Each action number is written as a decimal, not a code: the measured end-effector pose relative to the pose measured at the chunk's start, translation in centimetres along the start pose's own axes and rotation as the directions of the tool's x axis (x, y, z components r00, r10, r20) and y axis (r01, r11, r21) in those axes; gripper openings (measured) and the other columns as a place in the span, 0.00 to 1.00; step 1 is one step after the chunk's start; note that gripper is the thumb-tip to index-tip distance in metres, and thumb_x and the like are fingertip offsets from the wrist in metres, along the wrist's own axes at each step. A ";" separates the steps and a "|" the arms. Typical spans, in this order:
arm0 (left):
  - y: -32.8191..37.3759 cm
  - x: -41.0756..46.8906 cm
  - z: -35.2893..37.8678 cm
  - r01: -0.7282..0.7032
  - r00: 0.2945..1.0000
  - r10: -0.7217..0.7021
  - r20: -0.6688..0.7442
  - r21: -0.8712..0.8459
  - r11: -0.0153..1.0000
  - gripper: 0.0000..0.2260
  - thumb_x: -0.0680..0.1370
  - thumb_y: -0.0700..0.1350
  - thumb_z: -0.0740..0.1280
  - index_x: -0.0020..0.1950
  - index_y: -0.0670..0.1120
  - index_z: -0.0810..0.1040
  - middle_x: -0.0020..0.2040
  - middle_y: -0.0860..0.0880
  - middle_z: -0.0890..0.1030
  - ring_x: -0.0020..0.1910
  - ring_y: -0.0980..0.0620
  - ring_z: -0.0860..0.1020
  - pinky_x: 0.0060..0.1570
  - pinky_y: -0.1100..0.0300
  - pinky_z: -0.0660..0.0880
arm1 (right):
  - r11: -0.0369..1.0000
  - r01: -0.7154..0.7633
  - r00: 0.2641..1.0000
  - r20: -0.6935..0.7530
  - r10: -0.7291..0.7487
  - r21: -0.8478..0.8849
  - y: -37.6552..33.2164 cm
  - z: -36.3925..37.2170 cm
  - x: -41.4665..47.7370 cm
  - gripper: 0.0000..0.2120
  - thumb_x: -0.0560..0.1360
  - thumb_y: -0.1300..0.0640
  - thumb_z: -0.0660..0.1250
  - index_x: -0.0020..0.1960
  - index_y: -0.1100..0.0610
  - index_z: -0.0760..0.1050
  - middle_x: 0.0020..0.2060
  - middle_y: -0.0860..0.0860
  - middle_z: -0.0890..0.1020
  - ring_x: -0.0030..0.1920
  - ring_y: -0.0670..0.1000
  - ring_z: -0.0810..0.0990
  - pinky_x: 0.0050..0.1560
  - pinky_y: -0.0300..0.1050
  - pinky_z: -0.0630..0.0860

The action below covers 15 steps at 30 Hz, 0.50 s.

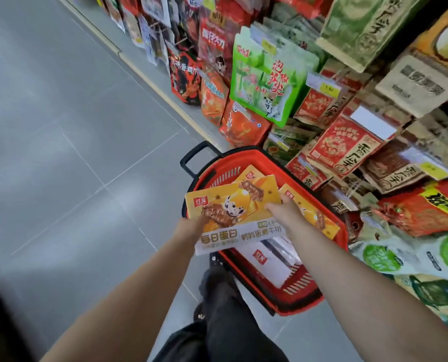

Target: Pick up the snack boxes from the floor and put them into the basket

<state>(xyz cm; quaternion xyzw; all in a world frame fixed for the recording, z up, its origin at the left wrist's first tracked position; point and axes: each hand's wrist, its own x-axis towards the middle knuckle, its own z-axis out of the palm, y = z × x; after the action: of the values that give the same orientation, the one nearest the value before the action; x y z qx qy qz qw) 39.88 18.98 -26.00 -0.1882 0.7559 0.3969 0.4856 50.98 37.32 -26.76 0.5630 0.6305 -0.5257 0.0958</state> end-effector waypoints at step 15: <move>5.8 12.2 5.0 0.370 0.864 -0.418 0.282 0.208 0.905 0.14 0.79 0.46 0.60 0.63 0.43 0.72 0.58 0.48 0.75 0.59 0.47 0.74 0.55 0.51 0.70 | 0.982 -0.018 0.994 0.105 0.038 -0.186 -8.8 0.2 16.1 0.29 0.79 0.63 0.59 0.78 0.54 0.54 0.76 0.52 0.60 0.74 0.55 0.63 0.69 0.48 0.64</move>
<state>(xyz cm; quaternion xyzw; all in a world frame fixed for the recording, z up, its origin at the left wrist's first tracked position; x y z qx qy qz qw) 33.30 27.65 -35.41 -0.2359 0.6393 0.2577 0.6850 38.20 48.64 -33.46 0.5313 0.6624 -0.4933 0.1888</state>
